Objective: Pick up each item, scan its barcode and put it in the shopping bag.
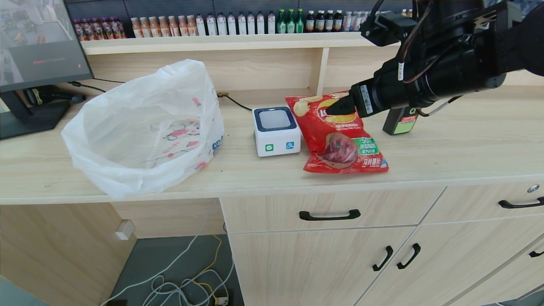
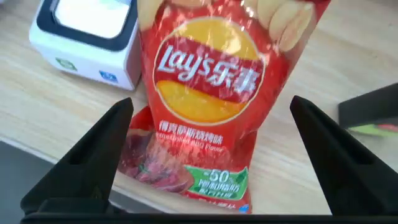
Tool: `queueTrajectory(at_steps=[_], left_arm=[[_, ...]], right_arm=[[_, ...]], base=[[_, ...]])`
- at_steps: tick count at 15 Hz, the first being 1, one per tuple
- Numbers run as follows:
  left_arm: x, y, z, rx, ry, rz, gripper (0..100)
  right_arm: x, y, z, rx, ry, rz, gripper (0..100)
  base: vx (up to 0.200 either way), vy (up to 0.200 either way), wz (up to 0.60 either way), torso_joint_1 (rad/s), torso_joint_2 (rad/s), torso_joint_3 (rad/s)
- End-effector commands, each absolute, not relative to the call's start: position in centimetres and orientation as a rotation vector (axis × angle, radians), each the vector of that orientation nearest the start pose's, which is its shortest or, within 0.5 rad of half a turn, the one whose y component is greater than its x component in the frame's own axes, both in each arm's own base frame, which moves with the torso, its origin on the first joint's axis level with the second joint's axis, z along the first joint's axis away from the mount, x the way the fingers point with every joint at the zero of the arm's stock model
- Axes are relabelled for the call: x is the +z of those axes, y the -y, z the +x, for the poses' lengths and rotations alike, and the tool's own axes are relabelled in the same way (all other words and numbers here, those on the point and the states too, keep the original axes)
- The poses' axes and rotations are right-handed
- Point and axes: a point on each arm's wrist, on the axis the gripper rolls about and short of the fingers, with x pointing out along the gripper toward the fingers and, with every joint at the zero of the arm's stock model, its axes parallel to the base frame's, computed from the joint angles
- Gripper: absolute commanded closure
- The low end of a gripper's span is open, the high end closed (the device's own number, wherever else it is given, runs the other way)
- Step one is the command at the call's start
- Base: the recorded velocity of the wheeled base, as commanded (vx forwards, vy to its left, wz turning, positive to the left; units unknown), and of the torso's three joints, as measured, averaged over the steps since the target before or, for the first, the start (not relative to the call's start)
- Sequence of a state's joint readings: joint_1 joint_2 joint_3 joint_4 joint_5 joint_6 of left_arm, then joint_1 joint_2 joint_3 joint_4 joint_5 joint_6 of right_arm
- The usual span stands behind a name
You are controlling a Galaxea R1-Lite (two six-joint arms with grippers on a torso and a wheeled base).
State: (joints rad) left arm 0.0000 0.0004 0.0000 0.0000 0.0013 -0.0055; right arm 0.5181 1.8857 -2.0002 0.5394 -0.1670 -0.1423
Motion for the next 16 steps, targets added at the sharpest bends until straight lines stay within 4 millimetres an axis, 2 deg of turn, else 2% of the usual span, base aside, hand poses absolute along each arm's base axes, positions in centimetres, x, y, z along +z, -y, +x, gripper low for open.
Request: queueTrajectory(at_steps=[1,4,8,10,12,13,16], left_arm=[[7.5,0.0,-2.3,0.000,0.000,-0.006,0],[7.5,0.0,-2.3,0.002,0.000,-0.006,0],[7.5,0.0,-2.3,0.002,0.000,-0.006,0],[7.5,0.0,-2.3,0.002,0.000,-0.006,0],[7.5,0.0,-2.3,0.002,0.000,-0.006,0],[7.5,0.0,-2.3,0.002,0.000,-0.006,0],[7.5,0.0,-2.3,0.002,0.000,-0.006,0]], right_arm=[[34.2,-17.0,30.9,0.376,-0.329,-0.300,0],[33.7,-16.5,31.8,0.348,-0.343,-0.297,0],[33.6,-14.5,32.8,0.286,-0.358,-0.256,0],[34.2,-14.1,32.8,0.286,-0.332,-0.242,0],[34.5,-14.4,32.7,0.294,-0.298,-0.231,0],[34.6,-15.2,32.6,0.313,-0.278,-0.223,0],[33.7,-16.1,33.2,0.318,-0.308,-0.179,0]], base=[[0.000,0.000,0.00,0.000,0.00,0.000],[0.000,0.000,0.00,0.000,0.00,0.000],[0.000,0.000,0.00,0.000,0.00,0.000],[0.000,0.000,0.00,0.000,0.00,0.000],[0.000,0.000,0.00,0.000,0.00,0.000],[0.000,0.000,0.00,0.000,0.00,0.000],[0.000,0.000,0.00,0.000,0.00,0.000]])
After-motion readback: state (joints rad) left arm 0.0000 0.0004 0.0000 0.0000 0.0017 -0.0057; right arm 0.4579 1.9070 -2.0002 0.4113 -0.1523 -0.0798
